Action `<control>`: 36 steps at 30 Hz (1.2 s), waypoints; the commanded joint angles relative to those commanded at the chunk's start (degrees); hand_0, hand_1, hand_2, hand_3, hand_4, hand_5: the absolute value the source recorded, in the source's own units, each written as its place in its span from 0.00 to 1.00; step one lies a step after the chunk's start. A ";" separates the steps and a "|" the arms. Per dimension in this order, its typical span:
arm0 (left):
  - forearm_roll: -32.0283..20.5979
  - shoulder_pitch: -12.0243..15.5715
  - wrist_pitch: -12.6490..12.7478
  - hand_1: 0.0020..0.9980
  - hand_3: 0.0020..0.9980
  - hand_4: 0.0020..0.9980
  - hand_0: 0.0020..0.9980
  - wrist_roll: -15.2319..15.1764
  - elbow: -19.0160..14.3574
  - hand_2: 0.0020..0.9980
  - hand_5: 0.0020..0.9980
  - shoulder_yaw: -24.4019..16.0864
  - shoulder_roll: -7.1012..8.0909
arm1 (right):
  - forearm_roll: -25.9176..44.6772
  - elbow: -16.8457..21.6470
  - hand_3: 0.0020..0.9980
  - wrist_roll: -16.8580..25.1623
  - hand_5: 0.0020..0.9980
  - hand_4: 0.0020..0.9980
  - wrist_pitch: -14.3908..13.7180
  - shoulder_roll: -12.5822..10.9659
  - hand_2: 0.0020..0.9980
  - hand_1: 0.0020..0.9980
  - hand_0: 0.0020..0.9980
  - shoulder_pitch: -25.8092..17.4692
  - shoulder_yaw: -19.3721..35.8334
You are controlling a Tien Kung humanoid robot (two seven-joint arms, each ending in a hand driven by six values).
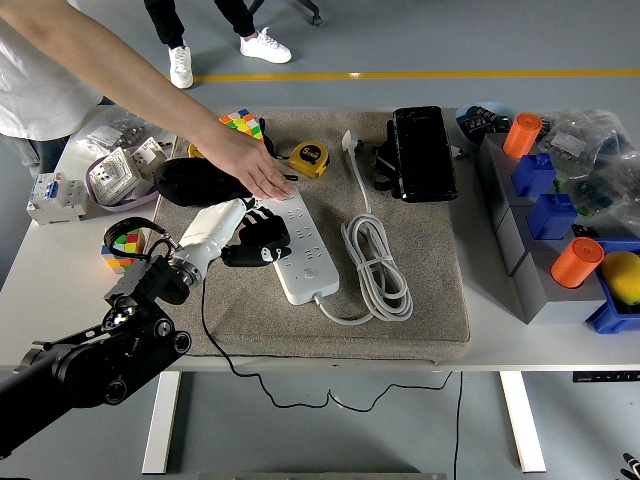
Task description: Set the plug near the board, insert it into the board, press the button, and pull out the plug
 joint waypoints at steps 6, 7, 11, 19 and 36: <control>0.38 -0.33 0.89 0.45 0.56 0.88 0.43 -0.44 0.63 0.52 0.29 0.35 -0.25 | -0.02 0.00 0.53 0.00 0.48 0.81 0.00 -0.01 0.64 0.66 0.61 0.07 0.09; 0.47 -0.33 1.27 0.45 0.56 0.88 0.43 -0.69 0.71 0.52 0.29 0.38 -0.29 | -0.02 -0.02 0.53 -0.01 0.48 0.81 0.00 -0.01 0.64 0.66 0.61 0.07 0.12; 0.94 -0.45 2.28 0.42 0.54 0.84 0.39 -1.31 1.10 0.51 0.16 0.54 -0.45 | -0.04 -0.03 0.53 -0.02 0.48 0.81 0.01 -0.04 0.64 0.66 0.61 0.01 0.19; 0.80 -0.33 4.93 0.37 0.53 0.78 0.31 -3.28 1.56 0.44 0.06 0.88 -0.67 | -0.04 -0.02 0.53 0.04 0.48 0.81 0.04 0.04 0.64 0.66 0.61 -0.09 0.25; -4.97 1.26 8.11 0.33 0.51 0.76 0.28 -9.39 0.55 0.39 0.03 -3.39 0.60 | -0.10 -0.06 0.53 0.05 0.48 0.81 0.05 0.11 0.64 0.66 0.61 -0.03 0.42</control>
